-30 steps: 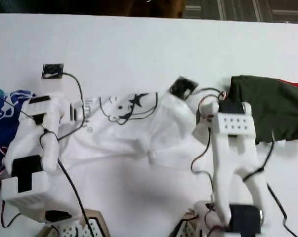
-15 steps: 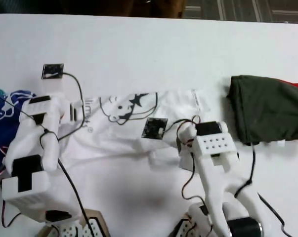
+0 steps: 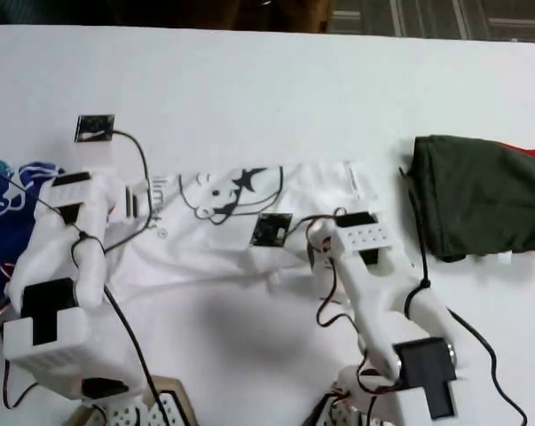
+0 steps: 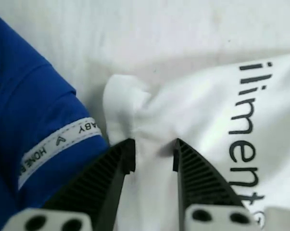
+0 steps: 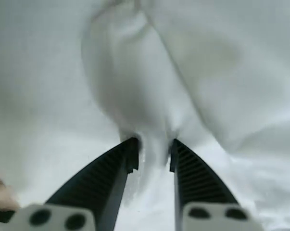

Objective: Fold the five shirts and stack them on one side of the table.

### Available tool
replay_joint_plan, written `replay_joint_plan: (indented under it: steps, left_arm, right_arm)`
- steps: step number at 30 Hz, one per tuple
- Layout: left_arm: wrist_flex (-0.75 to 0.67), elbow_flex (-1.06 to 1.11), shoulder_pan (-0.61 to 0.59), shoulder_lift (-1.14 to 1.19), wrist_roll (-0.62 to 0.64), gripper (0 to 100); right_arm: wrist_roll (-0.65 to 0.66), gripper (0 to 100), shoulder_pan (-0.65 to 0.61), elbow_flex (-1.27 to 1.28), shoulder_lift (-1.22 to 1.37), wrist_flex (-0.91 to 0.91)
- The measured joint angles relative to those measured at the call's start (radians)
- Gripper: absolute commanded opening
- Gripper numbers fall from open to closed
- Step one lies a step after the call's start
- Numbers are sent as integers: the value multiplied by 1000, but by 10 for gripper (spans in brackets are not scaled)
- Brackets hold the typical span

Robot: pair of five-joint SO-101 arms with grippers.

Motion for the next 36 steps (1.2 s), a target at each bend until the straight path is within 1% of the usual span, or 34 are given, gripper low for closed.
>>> replay_joint_plan:
  steps: [6, 15, 19, 25, 28, 32, 36]
  left_arm:
    - [0, 0, 0, 0, 0, 151]
    - [0, 0, 0, 0, 0, 151]
    - [0, 0, 0, 0, 0, 151]
    - [0, 0, 0, 0, 0, 151]
    - [0, 0, 0, 0, 0, 151]
    - [0, 0, 0, 0, 0, 151]
    - [0, -6, 0, 3, 0, 151]
  right_arm:
    - [0, 19, 0, -60, 18, 11]
    - [0, 22, 0, -233, 21, 101]
    - [0, 22, 32, -299, 21, 101]
    - [0, 24, 29, -362, 25, 101]
    - [2, 24, 31, -362, 29, 69]
    - [0, 23, 31, -379, 106, 15]
    - [0, 21, 31, -431, 207, 23]
